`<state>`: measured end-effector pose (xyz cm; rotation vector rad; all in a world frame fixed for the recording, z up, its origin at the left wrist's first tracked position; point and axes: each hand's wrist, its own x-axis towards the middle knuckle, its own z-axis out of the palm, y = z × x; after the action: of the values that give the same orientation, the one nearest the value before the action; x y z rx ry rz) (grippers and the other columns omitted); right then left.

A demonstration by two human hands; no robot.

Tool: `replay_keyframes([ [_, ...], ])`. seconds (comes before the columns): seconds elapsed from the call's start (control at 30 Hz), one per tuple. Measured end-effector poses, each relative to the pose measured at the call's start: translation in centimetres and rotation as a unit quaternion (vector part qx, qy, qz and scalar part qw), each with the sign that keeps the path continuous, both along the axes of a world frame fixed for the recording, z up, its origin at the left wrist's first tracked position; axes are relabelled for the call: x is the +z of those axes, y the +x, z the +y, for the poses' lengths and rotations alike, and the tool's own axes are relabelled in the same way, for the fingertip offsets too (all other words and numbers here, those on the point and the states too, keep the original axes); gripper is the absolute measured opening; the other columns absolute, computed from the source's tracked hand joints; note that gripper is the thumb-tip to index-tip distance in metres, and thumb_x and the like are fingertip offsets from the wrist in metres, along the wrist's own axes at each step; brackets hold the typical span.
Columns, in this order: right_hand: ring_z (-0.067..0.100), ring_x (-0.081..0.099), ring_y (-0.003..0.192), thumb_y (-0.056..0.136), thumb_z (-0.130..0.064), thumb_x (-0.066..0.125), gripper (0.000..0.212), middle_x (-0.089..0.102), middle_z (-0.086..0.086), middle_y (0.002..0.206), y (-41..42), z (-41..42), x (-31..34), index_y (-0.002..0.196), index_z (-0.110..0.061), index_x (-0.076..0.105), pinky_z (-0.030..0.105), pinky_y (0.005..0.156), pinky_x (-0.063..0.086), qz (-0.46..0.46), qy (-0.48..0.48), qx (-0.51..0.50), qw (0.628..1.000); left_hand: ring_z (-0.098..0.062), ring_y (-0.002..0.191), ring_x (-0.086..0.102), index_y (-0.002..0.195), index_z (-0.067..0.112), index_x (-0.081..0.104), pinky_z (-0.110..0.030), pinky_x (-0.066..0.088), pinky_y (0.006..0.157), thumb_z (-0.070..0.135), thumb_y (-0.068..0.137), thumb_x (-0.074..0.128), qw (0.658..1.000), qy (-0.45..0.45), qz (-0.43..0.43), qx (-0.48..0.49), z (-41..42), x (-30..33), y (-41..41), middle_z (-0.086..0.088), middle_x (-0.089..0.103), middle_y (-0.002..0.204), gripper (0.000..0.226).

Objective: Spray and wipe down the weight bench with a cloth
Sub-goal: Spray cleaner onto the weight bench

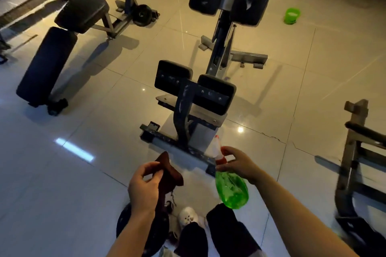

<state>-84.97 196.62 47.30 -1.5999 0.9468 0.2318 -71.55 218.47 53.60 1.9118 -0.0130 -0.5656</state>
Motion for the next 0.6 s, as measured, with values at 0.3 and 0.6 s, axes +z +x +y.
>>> replay_keyframes([
  [0.3, 0.024, 0.059, 0.1, 0.075, -0.006, 0.079, 0.048, 0.059, 0.003, 0.102, 3.0, -5.7, 2.0, 0.117, -0.014, 0.058, 0.04, 0.092, 0.053, -0.039, 0.015, 0.025, 0.999, -0.023, 0.095, 0.063, 0.088, 0.027, 0.066, -0.041, 0.059, 0.074, 0.002, 0.085, 0.068, 1.0, -0.001, 0.004, 0.003, -5.0, 0.6, -0.4, 0.002, 0.066, 0.098, 0.025],
  [0.6, 0.017, 0.065, 0.086, 0.071, -0.002, 0.081, 0.061, 0.057, 0.007, 0.121, 0.3, -22.7, 1.8, 0.122, -0.019, 0.052, 0.027, 0.072, 0.055, -0.122, 0.051, -0.071, 0.989, -0.031, 0.093, 0.065, 0.088, 0.022, 0.067, -0.047, 0.059, 0.078, 0.002, 0.083, 0.072, 0.997, 0.034, 0.056, 0.049, -21.6, -1.6, -3.6, -0.006, 0.067, 0.098, 0.021],
])
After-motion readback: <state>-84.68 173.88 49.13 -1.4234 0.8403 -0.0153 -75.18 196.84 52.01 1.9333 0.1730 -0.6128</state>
